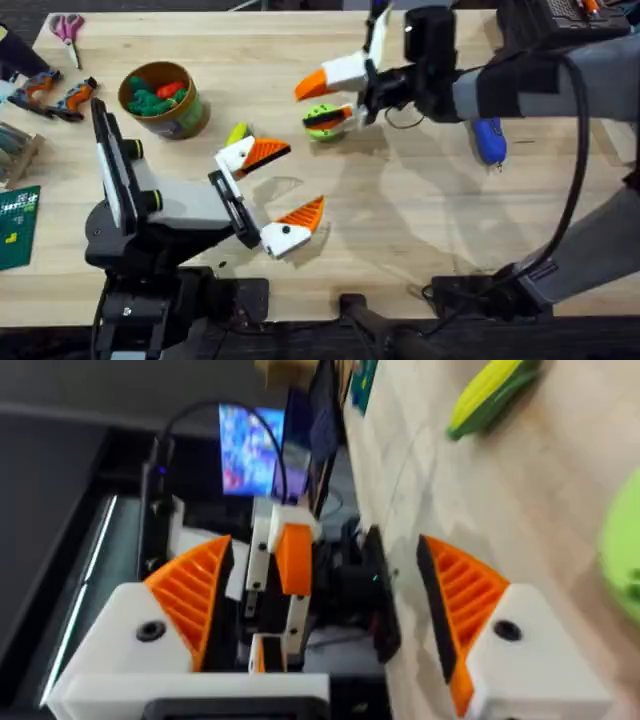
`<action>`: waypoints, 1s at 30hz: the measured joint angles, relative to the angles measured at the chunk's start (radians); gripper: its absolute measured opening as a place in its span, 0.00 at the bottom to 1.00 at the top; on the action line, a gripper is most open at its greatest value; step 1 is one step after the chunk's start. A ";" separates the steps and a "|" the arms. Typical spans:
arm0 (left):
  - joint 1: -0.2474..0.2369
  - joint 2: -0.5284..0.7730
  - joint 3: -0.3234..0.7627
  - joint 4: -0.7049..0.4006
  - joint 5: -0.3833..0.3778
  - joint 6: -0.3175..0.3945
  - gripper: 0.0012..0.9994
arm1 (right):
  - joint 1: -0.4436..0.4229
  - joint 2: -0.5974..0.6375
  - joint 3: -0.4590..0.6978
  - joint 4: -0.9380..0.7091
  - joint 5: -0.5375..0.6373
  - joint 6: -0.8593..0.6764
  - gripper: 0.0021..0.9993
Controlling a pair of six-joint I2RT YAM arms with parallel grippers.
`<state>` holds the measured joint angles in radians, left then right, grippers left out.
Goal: Pick up the gripper from the table and insert it into the empty holder that is missing its gripper. Then pick up a screw, insert it into the mounting hole, and use the screwdriver to tighten it. Finally, clean up the table by picking up the vegetable and placing it into the bucket.
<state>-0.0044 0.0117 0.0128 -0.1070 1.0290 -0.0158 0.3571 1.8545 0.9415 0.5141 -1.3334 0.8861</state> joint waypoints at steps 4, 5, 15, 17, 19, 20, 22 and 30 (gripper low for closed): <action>0.000 0.000 0.000 0.000 0.000 0.000 0.99 | -0.060 0.000 0.045 -0.016 0.004 -0.055 0.99; 0.000 0.000 0.000 0.000 0.000 0.000 0.99 | -0.073 0.000 0.063 -0.032 0.010 -0.074 0.99; 0.000 0.000 0.000 0.000 0.000 0.000 0.99 | -0.170 0.000 0.242 -0.935 0.406 -0.564 0.99; 0.000 0.000 0.000 0.000 0.000 0.000 0.99 | -0.170 -0.007 0.296 -1.087 0.523 -0.668 0.99; 0.000 0.000 0.000 0.000 0.000 0.000 0.99 | -0.158 -0.041 0.337 -1.195 0.635 -0.745 0.99; 0.000 0.000 0.000 0.000 0.000 0.000 0.99 | -0.148 -0.070 0.352 -1.237 0.694 -0.776 0.99; 0.000 0.000 0.000 0.000 0.000 0.000 0.99 | -0.124 -0.133 0.367 -1.301 0.784 -0.817 0.99; 0.000 0.000 0.000 0.000 0.000 0.000 0.99 | 0.042 -0.275 0.378 -1.397 1.117 -0.770 0.99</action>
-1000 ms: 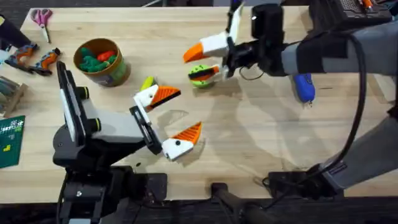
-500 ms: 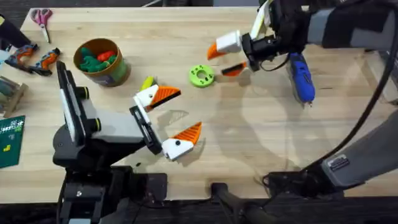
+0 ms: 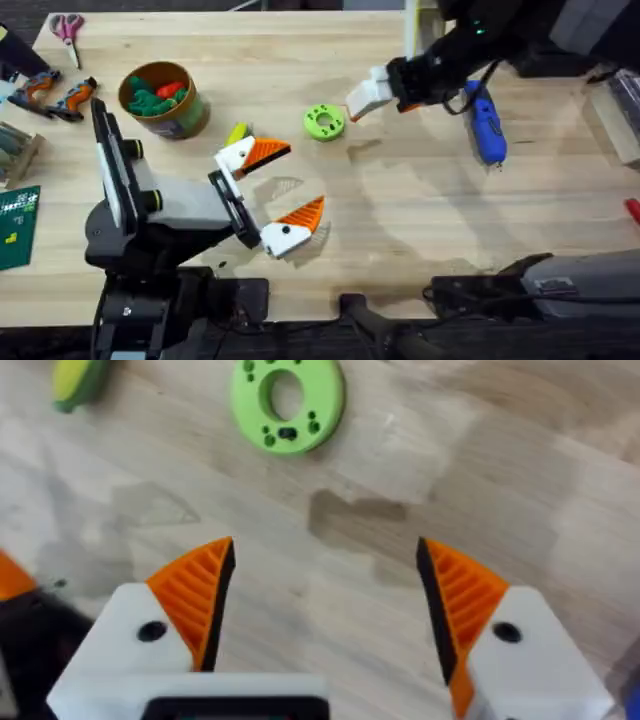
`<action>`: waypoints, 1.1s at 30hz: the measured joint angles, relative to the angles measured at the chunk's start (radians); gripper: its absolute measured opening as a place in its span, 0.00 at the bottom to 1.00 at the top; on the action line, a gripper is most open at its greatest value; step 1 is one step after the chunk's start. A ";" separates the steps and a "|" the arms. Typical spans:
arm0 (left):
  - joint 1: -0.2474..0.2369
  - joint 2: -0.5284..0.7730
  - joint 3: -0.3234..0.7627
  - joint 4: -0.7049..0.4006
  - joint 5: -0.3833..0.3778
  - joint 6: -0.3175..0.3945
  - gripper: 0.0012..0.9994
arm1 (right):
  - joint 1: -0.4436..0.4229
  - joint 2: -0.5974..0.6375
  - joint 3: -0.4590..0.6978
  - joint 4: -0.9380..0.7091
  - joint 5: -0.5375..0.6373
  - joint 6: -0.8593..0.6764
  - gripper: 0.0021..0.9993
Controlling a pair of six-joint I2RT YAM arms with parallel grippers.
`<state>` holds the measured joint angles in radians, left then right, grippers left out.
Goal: Pick up the gripper from the table and insert it into the empty holder that is missing its gripper. Then pick up a screw, insert it into the mounting hole, and use the screwdriver to tighten it. Finally, clean up the table by picking up the vegetable and placing it into the bucket.
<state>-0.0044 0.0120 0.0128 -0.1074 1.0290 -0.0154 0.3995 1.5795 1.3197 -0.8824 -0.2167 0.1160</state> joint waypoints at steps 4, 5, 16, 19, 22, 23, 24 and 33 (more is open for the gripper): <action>0.000 0.000 0.000 0.000 0.000 0.000 0.99 | 0.081 0.000 0.000 0.078 0.111 0.039 0.99; 0.000 0.000 0.000 0.000 0.000 0.000 0.99 | 0.096 0.000 0.000 0.102 0.121 0.044 0.99; 0.000 0.000 0.000 0.000 0.000 0.000 0.99 | 0.159 0.069 0.000 0.173 0.096 0.068 0.99; 0.000 0.000 0.000 0.000 0.000 0.000 0.99 | 0.195 0.098 0.000 0.199 0.104 0.071 0.99; 0.000 0.000 0.000 0.000 0.000 0.000 0.99 | 0.233 0.135 0.000 0.228 0.145 0.071 0.99; 0.000 0.000 0.000 0.000 0.000 0.000 0.99 | 0.243 0.149 0.000 0.239 0.157 0.071 0.99; 0.000 0.000 0.000 0.000 0.000 0.000 0.99 | 0.252 0.162 0.000 0.254 0.167 0.070 0.99; 0.000 0.000 0.000 0.000 0.000 0.000 0.99 | 0.260 0.219 0.000 0.321 0.237 0.064 0.72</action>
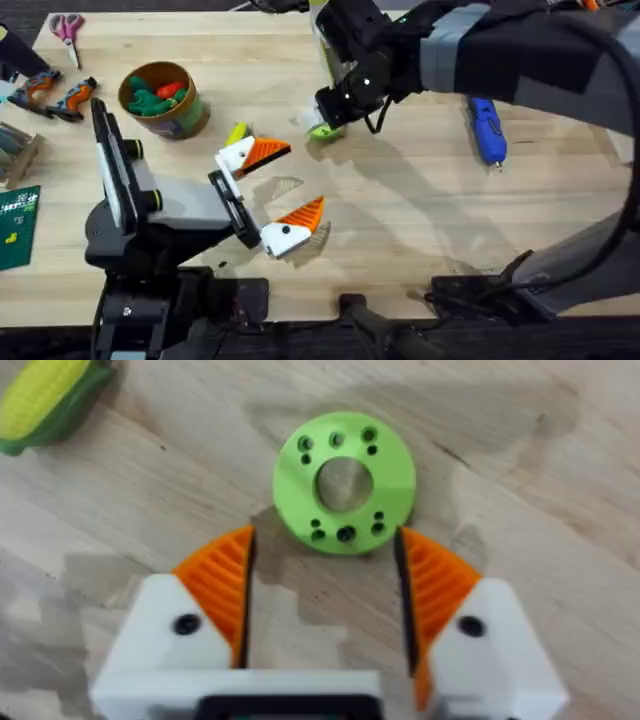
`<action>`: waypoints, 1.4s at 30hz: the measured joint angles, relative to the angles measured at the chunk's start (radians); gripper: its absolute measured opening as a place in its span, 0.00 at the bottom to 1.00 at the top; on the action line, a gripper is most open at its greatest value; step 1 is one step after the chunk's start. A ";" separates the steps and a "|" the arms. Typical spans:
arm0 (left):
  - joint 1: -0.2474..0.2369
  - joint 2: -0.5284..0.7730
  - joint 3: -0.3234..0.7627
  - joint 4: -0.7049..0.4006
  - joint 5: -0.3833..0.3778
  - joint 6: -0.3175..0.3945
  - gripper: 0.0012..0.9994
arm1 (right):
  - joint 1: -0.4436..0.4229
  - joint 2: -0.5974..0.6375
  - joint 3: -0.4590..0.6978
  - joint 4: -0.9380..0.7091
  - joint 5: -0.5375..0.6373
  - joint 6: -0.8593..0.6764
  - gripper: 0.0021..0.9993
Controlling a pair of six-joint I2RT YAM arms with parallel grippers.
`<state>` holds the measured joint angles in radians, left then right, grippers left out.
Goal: Pick up the gripper from the table and insert it into the empty holder that is missing its gripper. Then pick up a screw, insert it into the mounting hole, and use the screwdriver to tighten it. Finally, clean up the table by picking up the vegetable and placing it into the bucket.
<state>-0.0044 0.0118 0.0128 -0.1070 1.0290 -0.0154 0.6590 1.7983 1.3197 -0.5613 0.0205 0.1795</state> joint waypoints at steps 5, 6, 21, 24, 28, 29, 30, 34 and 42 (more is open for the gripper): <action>0.000 0.000 0.000 0.000 0.000 0.000 0.99 | 0.000 0.000 0.000 0.006 0.014 0.000 0.60; 0.000 0.000 0.000 0.000 0.000 0.000 0.99 | 0.000 0.000 0.000 0.007 0.016 0.000 0.58; 0.000 0.000 0.000 0.000 0.000 0.000 0.99 | 0.000 0.059 0.000 0.006 0.017 0.000 0.55; 0.000 0.000 0.000 0.000 0.000 0.000 0.99 | 0.000 0.072 0.000 0.004 0.020 -0.001 0.47; 0.000 0.000 0.000 0.000 0.000 0.000 0.99 | 0.000 0.072 0.000 0.006 0.020 -0.001 0.37; 0.000 0.000 0.000 0.000 0.000 0.000 0.99 | 0.000 0.072 0.000 0.006 0.020 -0.001 0.37; 0.000 0.000 0.000 0.000 0.000 0.000 0.99 | 0.000 0.072 0.000 0.006 0.020 0.000 0.36; 0.000 0.000 0.000 0.000 0.000 0.000 0.99 | 0.000 0.072 0.000 0.006 0.020 0.000 0.29; 0.000 0.000 0.000 0.000 0.000 0.000 0.99 | 0.000 0.072 0.000 0.008 0.020 0.000 0.29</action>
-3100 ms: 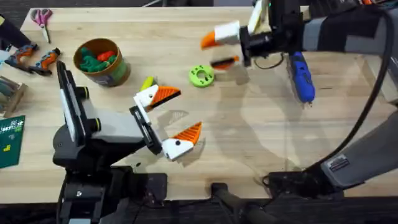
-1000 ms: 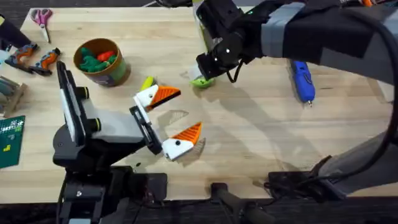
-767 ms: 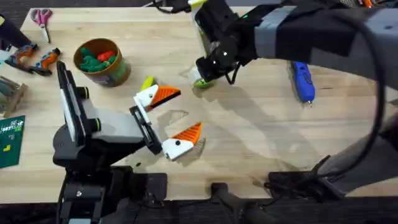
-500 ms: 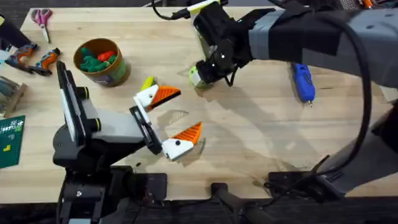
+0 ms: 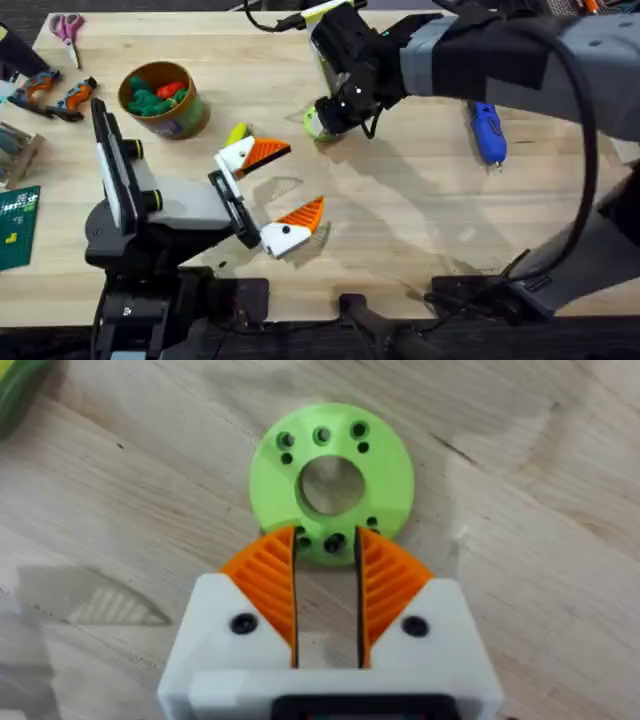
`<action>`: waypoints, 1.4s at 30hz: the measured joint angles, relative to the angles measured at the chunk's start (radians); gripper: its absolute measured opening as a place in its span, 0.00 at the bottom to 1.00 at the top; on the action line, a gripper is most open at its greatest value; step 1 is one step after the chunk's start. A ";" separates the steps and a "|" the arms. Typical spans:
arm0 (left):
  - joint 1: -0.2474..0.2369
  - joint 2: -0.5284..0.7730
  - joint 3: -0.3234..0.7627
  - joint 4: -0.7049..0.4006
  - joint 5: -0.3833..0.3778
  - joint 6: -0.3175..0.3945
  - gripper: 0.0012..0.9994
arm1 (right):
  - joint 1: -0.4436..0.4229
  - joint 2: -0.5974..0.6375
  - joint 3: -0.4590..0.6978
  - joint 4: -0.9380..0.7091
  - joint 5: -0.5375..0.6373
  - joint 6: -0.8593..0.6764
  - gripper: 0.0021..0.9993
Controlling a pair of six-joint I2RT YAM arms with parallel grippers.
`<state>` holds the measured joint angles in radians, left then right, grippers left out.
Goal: Pick up the gripper from the table and insert it into the empty holder that is missing its gripper. Then pick up a screw, insert it into the mounting hole, and use the screwdriver to tighten it. Finally, clean up the table by picking up the vegetable and placing it into the bucket.
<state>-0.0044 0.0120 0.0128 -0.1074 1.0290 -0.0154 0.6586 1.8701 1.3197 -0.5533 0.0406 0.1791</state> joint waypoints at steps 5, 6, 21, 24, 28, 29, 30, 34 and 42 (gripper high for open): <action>0.000 0.000 0.000 0.000 0.000 0.000 0.99 | 0.000 0.000 0.000 0.000 0.000 0.000 0.27; 0.000 0.000 0.000 0.000 0.000 0.000 0.99 | 0.000 0.000 0.000 0.000 0.000 0.000 0.24; 0.000 0.000 0.000 0.000 0.000 0.000 0.99 | 0.000 0.000 0.000 0.000 0.001 -0.001 0.01; 0.000 0.000 0.000 0.000 0.000 0.000 0.99 | 0.000 0.000 0.001 -0.002 0.001 -0.008 0.00; 0.000 0.000 0.000 0.000 0.000 0.000 0.99 | 0.000 -0.001 0.025 -0.041 0.001 -0.015 0.00; 0.000 0.000 0.000 0.000 0.000 0.000 0.99 | 0.000 -0.003 0.036 -0.055 0.001 -0.016 0.00; 0.000 0.000 0.000 0.000 0.000 0.000 0.99 | 0.000 -0.007 0.048 -0.071 0.001 -0.016 0.00; 0.000 0.000 0.000 0.000 0.000 0.000 0.99 | 0.000 -0.044 0.111 -0.133 0.001 -0.026 0.00; 0.000 0.000 0.000 0.000 0.000 0.000 0.99 | 0.000 -0.080 0.329 -0.336 -0.012 -0.058 0.00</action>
<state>-0.0044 0.0120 0.0128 -0.1070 1.0290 -0.0154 0.6582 1.7897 1.6489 -0.8891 0.0287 0.1211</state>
